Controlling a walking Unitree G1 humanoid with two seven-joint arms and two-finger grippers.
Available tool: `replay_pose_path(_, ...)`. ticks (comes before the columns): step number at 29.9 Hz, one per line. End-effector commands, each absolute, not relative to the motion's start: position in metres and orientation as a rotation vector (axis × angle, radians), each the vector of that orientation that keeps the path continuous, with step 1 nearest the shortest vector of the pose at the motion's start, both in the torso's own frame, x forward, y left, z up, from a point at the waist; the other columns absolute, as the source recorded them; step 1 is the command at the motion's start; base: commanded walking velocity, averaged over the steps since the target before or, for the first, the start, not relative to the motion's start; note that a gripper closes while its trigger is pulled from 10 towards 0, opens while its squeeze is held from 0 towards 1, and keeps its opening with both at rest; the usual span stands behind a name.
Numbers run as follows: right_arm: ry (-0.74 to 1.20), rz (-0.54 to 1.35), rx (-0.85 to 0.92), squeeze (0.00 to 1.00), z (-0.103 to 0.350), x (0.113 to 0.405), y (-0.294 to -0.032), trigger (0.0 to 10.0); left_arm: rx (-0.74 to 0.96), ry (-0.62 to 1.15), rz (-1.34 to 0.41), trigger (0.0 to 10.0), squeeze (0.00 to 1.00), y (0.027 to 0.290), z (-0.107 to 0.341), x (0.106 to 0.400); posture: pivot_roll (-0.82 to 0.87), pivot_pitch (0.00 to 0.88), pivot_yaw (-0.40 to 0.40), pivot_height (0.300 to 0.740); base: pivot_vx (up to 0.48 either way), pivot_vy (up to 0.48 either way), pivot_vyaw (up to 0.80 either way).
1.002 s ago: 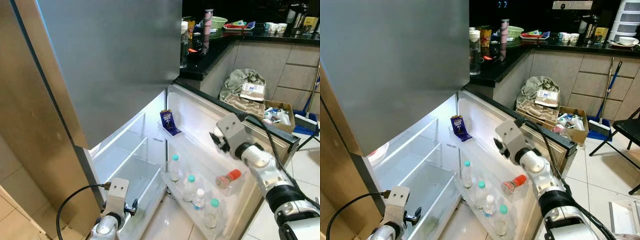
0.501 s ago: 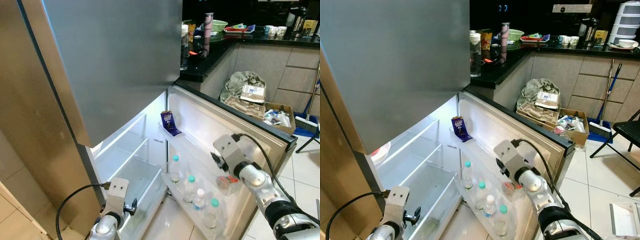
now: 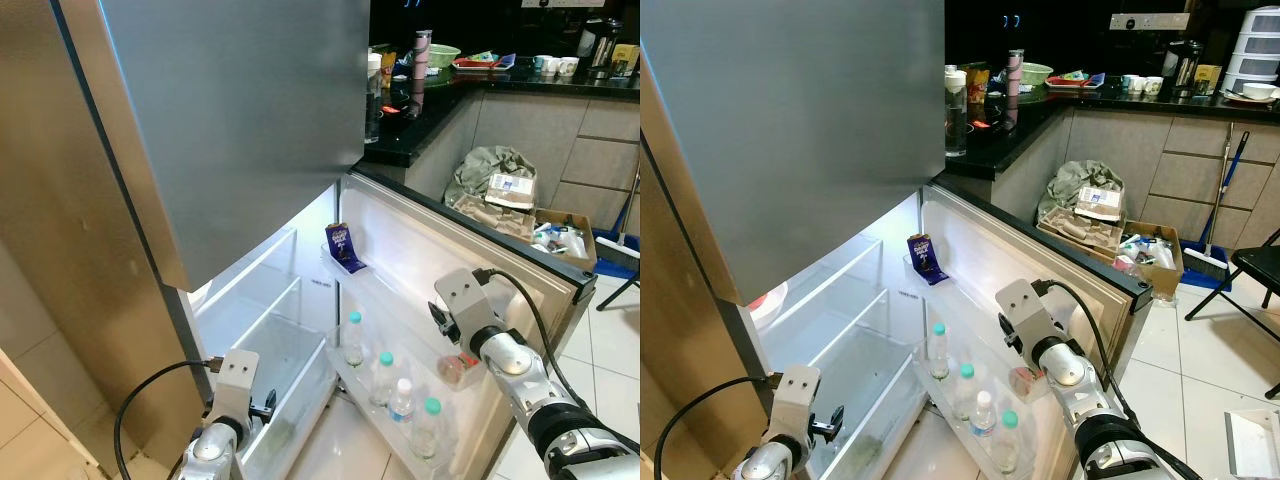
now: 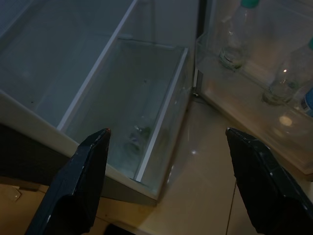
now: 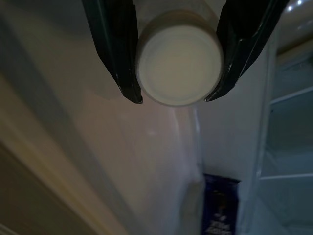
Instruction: Restocking fridge
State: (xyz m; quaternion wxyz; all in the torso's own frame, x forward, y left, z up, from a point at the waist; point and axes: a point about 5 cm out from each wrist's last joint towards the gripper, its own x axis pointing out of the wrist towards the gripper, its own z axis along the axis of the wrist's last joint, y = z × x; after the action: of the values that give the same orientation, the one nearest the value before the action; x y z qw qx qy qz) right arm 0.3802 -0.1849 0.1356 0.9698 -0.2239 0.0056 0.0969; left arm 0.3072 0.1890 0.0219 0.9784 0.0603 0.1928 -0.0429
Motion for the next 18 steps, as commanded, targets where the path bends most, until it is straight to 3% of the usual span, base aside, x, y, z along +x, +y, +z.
replay_pose_path(1, -0.036, 0.157, -0.415, 0.0, 0.1458, 0.3839, -0.1851, 10.0, 0.135, 0.407, -0.069, 10.0, 0.0, 0.1968, 0.0207, 0.306, -0.04, 0.025, 0.022, 0.74, 0.0, 0.0, 0.0)
replay_pose_path(18, -0.067, 0.074, -0.288, 0.0, 0.1538, 0.3881, -0.1872, 10.0, 0.124, 0.394, -0.049, 10.0, 0.0, 0.1987, 0.0243, 0.3095, -0.04, 0.0, 0.01, 0.74, 0.0, 0.0, 0.0)
